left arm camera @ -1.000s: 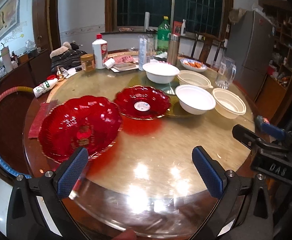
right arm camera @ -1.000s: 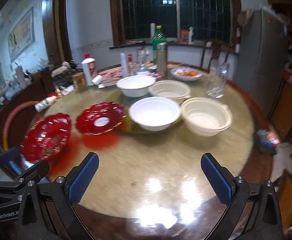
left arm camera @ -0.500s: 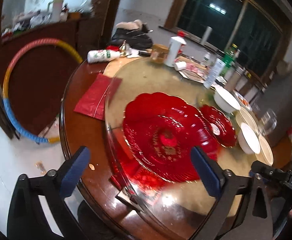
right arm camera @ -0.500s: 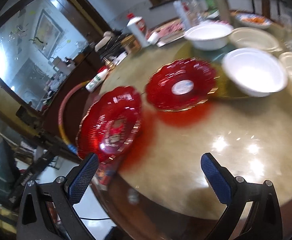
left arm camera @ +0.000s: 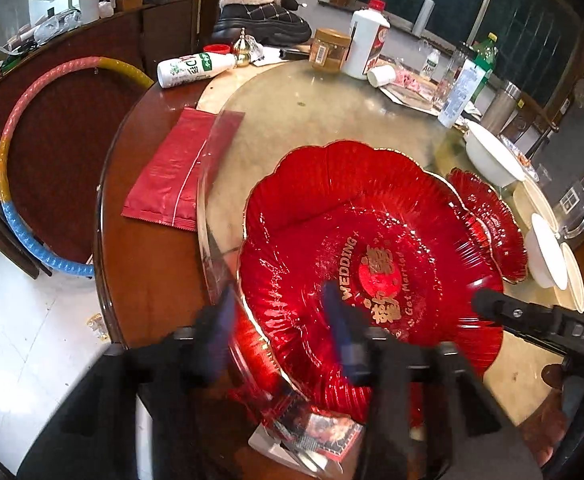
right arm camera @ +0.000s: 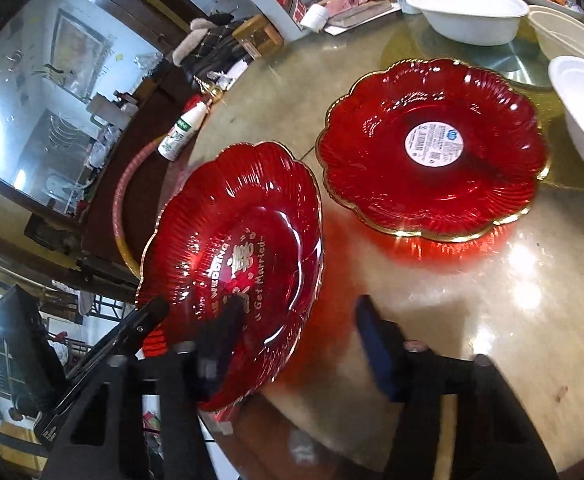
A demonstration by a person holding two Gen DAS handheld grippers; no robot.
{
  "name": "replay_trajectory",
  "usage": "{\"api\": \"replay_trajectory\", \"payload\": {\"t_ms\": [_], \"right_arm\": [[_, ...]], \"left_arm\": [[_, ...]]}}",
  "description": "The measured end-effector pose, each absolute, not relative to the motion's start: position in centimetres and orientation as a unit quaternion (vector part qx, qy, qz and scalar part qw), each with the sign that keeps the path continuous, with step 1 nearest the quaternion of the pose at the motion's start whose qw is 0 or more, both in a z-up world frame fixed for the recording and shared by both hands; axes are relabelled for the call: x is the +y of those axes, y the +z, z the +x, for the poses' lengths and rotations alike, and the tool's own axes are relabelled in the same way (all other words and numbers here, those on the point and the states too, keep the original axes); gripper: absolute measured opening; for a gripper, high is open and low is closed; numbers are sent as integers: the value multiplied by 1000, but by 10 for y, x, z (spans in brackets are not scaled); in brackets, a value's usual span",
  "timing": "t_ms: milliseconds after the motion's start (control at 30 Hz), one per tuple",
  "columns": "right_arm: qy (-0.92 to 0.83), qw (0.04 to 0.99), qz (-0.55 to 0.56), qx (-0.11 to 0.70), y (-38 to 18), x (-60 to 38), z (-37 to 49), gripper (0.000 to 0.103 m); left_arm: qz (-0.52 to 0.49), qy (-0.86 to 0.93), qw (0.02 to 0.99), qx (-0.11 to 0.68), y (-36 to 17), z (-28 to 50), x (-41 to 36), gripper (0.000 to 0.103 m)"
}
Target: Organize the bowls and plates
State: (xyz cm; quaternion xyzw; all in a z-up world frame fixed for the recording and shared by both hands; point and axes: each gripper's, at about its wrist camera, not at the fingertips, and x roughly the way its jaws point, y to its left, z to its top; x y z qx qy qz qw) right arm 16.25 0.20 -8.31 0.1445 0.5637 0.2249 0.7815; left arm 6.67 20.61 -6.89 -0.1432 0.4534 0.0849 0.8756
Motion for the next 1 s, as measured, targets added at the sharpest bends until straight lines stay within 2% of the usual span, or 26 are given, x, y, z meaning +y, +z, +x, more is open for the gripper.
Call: {"api": "replay_trajectory", "payload": {"t_ms": [33, 133, 367, 667, 1000], "right_arm": [[224, 782, 141, 565, -84, 4, 163, 24], [214, 786, 134, 565, -88, 7, 166, 16], [219, 802, 109, 545, -81, 13, 166, 16], [238, 820, 102, 511, -57, 28, 178, 15], [238, 816, 93, 518, -68, 42, 189, 15]], "left_arm": [[-137, 92, 876, 454, -70, 68, 206, 21], [-132, 103, 874, 456, -74, 72, 208, 11], [-115, 125, 879, 446, -70, 76, 208, 9], [-100, 148, 900, 397, -33, 80, 215, 9], [-117, 166, 883, 423, -56, 88, 225, 10]]}}
